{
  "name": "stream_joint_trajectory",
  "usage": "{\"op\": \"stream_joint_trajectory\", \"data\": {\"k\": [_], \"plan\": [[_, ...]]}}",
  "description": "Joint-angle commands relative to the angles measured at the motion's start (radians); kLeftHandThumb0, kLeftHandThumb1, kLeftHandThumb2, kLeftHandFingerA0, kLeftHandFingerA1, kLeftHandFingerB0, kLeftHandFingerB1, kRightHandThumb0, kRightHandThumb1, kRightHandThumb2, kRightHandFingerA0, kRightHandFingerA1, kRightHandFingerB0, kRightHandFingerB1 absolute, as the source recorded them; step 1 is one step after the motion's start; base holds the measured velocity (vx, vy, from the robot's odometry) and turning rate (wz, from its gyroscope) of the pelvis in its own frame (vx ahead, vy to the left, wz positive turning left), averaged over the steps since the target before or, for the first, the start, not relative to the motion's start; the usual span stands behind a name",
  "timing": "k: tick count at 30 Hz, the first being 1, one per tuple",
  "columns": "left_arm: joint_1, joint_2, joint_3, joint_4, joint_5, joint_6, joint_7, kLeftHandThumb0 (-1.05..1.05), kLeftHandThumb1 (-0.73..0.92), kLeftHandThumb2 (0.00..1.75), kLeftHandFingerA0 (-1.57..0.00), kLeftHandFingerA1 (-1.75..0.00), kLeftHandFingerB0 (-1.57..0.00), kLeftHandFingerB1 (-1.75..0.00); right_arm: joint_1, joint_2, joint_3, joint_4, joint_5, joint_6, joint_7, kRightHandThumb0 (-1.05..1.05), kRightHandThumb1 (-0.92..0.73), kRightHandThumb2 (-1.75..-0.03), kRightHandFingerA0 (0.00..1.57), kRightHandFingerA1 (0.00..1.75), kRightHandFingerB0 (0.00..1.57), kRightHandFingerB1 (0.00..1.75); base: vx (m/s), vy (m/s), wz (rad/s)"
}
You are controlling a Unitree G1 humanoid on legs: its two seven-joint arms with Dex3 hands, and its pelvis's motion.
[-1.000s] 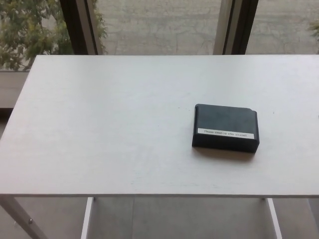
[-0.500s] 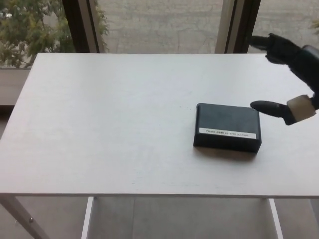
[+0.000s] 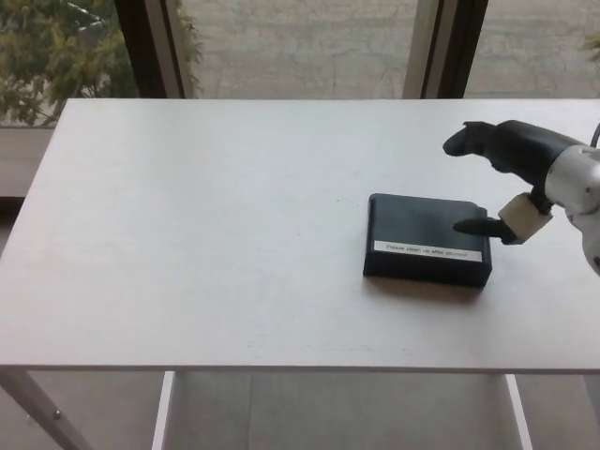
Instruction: The robot uses its right hand to pick up the grey duster kept on the edge of the round table outside, turn around and walk towards the square table and place the duster in a container kept on the middle of the desk
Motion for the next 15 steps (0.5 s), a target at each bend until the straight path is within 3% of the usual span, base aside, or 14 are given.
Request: {"op": "stream_joint_trajectory", "data": {"k": [1, 2, 7, 10, 11, 14, 15], "plan": [[0.016, 0.015, -0.015, -0.002, 0.008, -0.107, 0.014, 0.06, 0.62, 1.12, -0.94, -1.09, -0.86, -0.89, -0.029, 0.014, 0.009, 0.044, -0.076, 0.016, 0.028, -0.39, -0.35, -0.97, 0.03, 0.53, 0.00, 0.49, 0.00, 0.000, 0.00], [0.011, 0.016, -0.027, 0.015, 0.024, -0.108, 0.034, 0.09, 0.62, 1.07, -0.92, -1.03, -0.86, -0.88, -0.036, 0.028, 0.026, 0.076, -0.091, 0.003, 0.027, -0.79, -0.70, -0.61, 0.13, 0.42, 0.18, 0.29, 0.00, 0.000, 0.00], [-0.005, 0.018, -0.027, 0.047, 0.002, -0.126, 0.028, 0.07, 0.61, 1.13, -0.98, -1.09, -0.89, -0.93, -0.041, 0.060, 0.043, 0.117, -0.126, -0.015, 0.018, -0.78, -0.74, -0.62, 0.15, 0.42, 0.20, 0.29, 0.00, 0.000, 0.00], [-0.016, 0.012, -0.006, 0.052, -0.030, -0.140, 0.011, 0.09, 0.61, 1.14, -0.98, -1.12, -0.89, -0.94, -0.033, 0.080, 0.073, 0.125, -0.163, -0.020, 0.017, -0.81, -0.73, -0.63, 0.18, 0.42, 0.23, 0.28, 0.00, 0.000, 0.00], [-0.017, 0.016, -0.010, 0.052, -0.023, -0.135, 0.015, 0.06, 0.64, 1.09, -0.93, -1.06, -0.85, -0.89, -0.021, 0.084, 0.084, 0.110, -0.170, -0.021, 0.025, -0.38, -0.39, -1.02, 0.02, 0.52, 0.00, 0.49, 0.00, 0.000, 0.00], [-0.025, 0.022, -0.017, 0.052, -0.014, -0.114, 0.025, 0.04, 0.67, 1.02, -0.95, -1.12, -0.85, -0.88, 0.010, 0.085, 0.095, 0.079, -0.181, -0.027, 0.033, -0.39, -0.38, -1.01, 0.02, 0.52, 0.00, 0.49, 0.00, 0.000, 0.00], [-0.027, 0.022, -0.015, 0.059, -0.018, -0.126, 0.017, 0.07, 0.66, 1.07, -0.97, -1.10, -0.86, -0.89, 0.021, 0.086, 0.097, 0.084, -0.184, -0.027, 0.036, -0.85, -0.77, -0.65, 0.14, 0.44, 0.16, 0.28, 0.00, 0.000, 0.00]]}}
